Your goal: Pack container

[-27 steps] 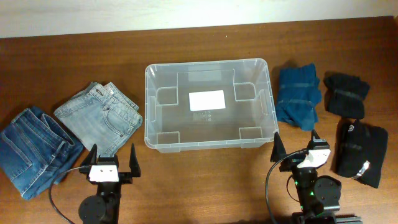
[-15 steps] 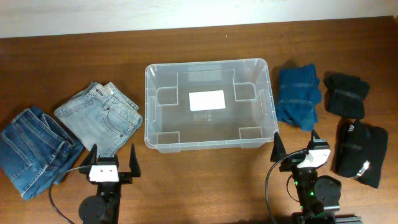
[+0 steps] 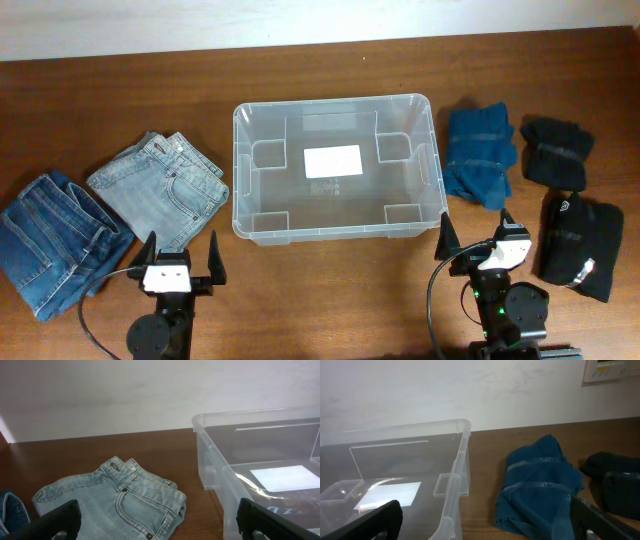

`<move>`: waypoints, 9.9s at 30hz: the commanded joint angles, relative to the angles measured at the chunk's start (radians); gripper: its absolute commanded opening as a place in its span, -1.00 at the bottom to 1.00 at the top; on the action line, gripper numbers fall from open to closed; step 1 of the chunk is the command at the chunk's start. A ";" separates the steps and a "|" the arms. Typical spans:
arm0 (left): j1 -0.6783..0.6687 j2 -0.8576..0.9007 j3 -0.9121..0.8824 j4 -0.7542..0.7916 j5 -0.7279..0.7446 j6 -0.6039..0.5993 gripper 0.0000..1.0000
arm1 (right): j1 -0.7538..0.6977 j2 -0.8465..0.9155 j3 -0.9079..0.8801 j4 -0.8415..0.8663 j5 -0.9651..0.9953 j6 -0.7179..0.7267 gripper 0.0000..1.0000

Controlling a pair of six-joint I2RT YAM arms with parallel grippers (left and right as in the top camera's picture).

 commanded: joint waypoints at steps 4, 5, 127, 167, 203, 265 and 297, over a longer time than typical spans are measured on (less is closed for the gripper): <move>0.003 -0.008 -0.011 0.000 0.000 0.009 0.99 | -0.007 -0.008 -0.006 -0.001 -0.006 -0.004 0.96; 0.003 -0.008 -0.011 0.000 0.000 0.009 0.99 | -0.007 -0.008 -0.006 -0.001 -0.006 -0.004 0.97; 0.003 -0.008 -0.011 0.000 0.000 0.009 0.99 | -0.007 -0.008 -0.006 -0.001 -0.006 -0.004 0.97; 0.003 -0.008 -0.011 0.000 0.000 0.009 0.99 | -0.007 0.011 0.292 0.001 0.013 0.126 0.97; 0.003 -0.008 -0.011 0.000 0.000 0.009 0.99 | -0.425 1.341 1.514 -0.925 -0.185 -0.074 0.97; 0.003 -0.008 -0.011 0.000 0.000 0.009 0.99 | -0.412 2.074 1.405 -0.650 -0.344 -0.164 0.48; 0.003 -0.008 -0.011 0.000 0.000 0.009 0.99 | -0.413 1.876 1.736 -0.969 -0.359 -0.146 -0.92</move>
